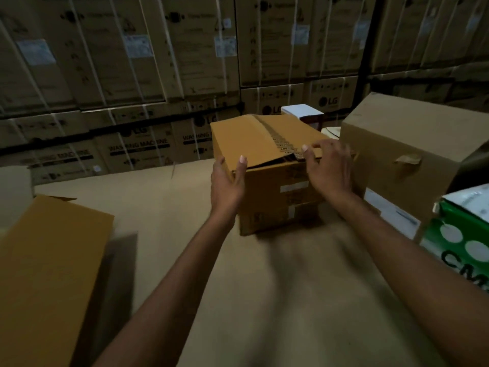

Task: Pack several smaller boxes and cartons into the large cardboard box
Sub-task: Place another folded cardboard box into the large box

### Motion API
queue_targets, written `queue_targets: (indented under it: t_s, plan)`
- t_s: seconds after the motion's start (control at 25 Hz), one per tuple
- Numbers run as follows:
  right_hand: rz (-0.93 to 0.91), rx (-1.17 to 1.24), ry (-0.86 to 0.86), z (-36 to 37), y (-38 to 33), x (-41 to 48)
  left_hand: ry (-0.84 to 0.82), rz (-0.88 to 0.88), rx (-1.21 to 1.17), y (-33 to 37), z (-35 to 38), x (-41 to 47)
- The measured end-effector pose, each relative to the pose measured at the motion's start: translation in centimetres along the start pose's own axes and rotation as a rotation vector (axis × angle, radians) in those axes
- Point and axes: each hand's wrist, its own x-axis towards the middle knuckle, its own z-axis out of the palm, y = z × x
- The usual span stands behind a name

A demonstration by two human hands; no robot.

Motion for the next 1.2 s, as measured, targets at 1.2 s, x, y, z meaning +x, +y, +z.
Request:
queue_targets:
  t_s: [1.2]
  plan:
    - [0.25,0.649,-0.243,-7.7,-3.2,-9.1,0.054,0.124,-0.098,-1.9,-16.5,-6.5]
